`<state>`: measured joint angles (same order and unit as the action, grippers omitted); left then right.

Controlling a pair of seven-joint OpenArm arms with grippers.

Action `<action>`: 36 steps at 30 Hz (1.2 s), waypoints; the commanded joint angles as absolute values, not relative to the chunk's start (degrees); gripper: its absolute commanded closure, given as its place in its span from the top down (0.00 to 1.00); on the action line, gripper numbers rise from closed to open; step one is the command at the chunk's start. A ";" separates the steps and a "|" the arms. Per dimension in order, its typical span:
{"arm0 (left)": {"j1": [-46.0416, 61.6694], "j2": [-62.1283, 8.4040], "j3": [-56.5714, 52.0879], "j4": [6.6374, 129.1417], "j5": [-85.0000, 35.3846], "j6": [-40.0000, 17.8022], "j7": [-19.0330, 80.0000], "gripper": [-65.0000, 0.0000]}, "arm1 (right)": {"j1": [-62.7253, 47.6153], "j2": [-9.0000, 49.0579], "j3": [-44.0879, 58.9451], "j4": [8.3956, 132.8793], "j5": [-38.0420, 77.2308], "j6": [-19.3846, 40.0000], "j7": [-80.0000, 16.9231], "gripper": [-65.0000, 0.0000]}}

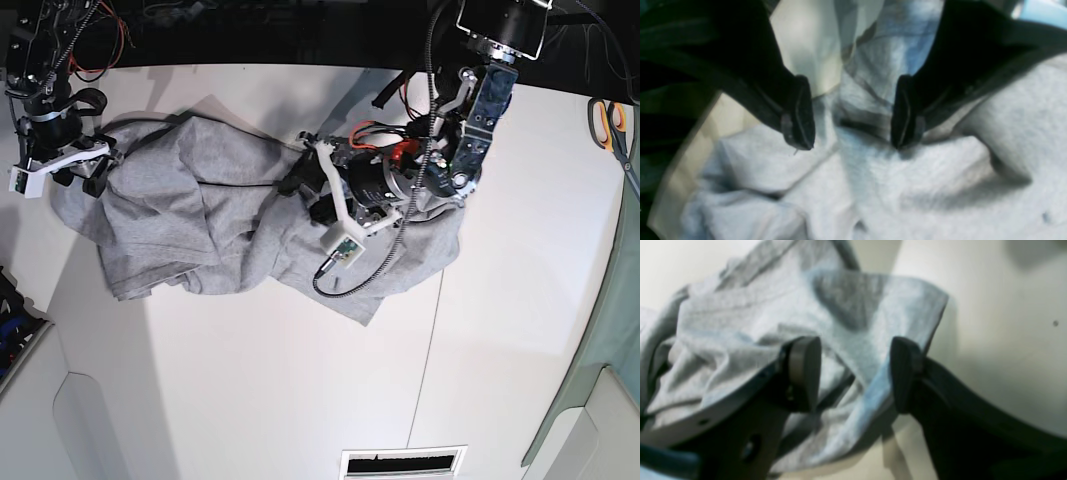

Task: Layout the t-shirt on the table in an organized manner, then fold the t-shirt properly
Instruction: 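Regrasp the shirt with the left gripper and drag it away from the right gripper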

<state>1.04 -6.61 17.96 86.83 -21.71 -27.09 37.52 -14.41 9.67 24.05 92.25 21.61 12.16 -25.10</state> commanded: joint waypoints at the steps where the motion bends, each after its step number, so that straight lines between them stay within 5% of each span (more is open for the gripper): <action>1: 0.14 -6.50 18.46 87.42 -21.08 -26.33 34.96 0.61 | -14.04 10.26 24.40 93.08 22.06 12.19 -24.97 0.51; 4: 0.16 -6.52 19.18 86.39 -17.26 -24.10 32.29 0.58 | -14.87 10.28 24.40 93.08 22.06 12.12 -26.87 0.51; 5: 0.16 -6.52 19.16 86.11 -16.78 -23.51 32.12 0.49 | -15.42 10.28 24.40 93.08 22.06 12.12 -26.83 0.51; 8: 0.12 -6.55 19.16 86.00 -15.33 -22.68 32.16 0.03 | -17.15 10.28 24.40 93.08 22.09 11.75 -26.81 0.51; 9: -0.03 -6.55 19.16 86.00 -15.29 -22.68 32.14 0.00 | -17.67 10.28 24.43 93.08 22.04 11.66 -26.79 0.51; 31: -12.10 -14.33 13.08 95.24 -19.31 -22.48 34.96 0.00 | -18.76 10.28 28.49 90.15 22.52 9.23 -22.74 0.51; 36: -12.40 -14.31 13.10 95.13 -19.31 -22.48 34.96 0.00 | -14.48 10.28 28.49 82.72 23.66 14.92 -21.63 0.51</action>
